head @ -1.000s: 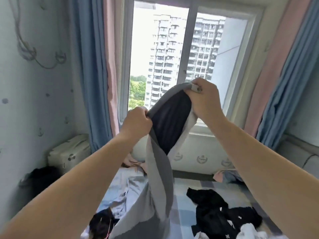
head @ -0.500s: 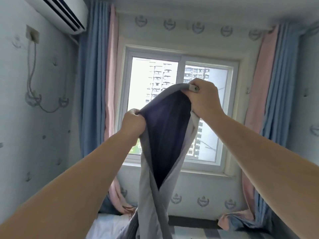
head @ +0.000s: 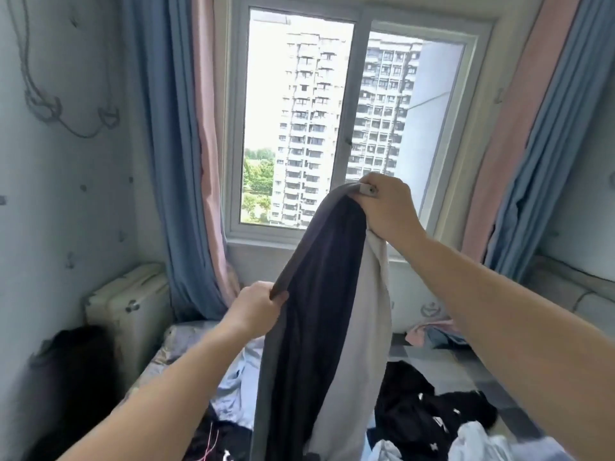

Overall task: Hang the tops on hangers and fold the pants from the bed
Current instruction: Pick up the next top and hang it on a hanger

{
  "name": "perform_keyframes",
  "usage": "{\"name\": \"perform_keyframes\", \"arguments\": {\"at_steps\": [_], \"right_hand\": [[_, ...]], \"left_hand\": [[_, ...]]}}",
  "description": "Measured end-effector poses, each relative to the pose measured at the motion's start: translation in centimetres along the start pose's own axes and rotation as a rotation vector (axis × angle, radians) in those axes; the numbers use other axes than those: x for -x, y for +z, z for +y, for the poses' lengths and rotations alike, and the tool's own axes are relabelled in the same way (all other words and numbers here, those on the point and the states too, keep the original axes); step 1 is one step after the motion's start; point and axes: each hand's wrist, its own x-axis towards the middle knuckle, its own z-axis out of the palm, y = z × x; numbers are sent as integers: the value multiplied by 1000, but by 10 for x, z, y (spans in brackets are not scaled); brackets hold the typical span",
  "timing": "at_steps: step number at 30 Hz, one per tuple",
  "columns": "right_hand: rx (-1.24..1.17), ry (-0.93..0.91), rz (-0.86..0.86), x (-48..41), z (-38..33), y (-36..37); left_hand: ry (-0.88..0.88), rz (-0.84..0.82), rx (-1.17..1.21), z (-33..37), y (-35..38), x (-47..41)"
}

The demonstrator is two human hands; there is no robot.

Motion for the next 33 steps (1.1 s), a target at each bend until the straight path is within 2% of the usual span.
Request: {"name": "perform_keyframes", "arguments": {"at_steps": [3,6,9,14,15,17,20,22,26,29,33], "right_hand": [[-33,165,-130,44,36,37],[-48,304,-360,100,71,71],[-67,358,-537,163,93,95],[-89,561,-670,244,118,116],[-55,603,-658,258,119,115],[-18,653,-528,288,112,108],[-247,648,-266,338,82,89],[-368,685,-301,369,61,82],[-423,737,-543,400,39,93],[-387,838,-491,395,46,116],[-239,836,-404,393,76,139]], "left_hand": [[-155,-113,318,-30,47,28],[-306,-153,608,-45,76,56],[-416,-154,775,-57,96,83],[-547,-149,919,-69,113,113],[-564,-154,936,-70,116,117],[-597,-163,965,-72,120,122],[-643,-153,991,-72,123,125],[-672,-145,1035,-66,124,124],[-698,-170,1133,-41,126,122],[-678,-224,1173,-24,129,125],[-665,-222,1212,-17,129,125]]}}
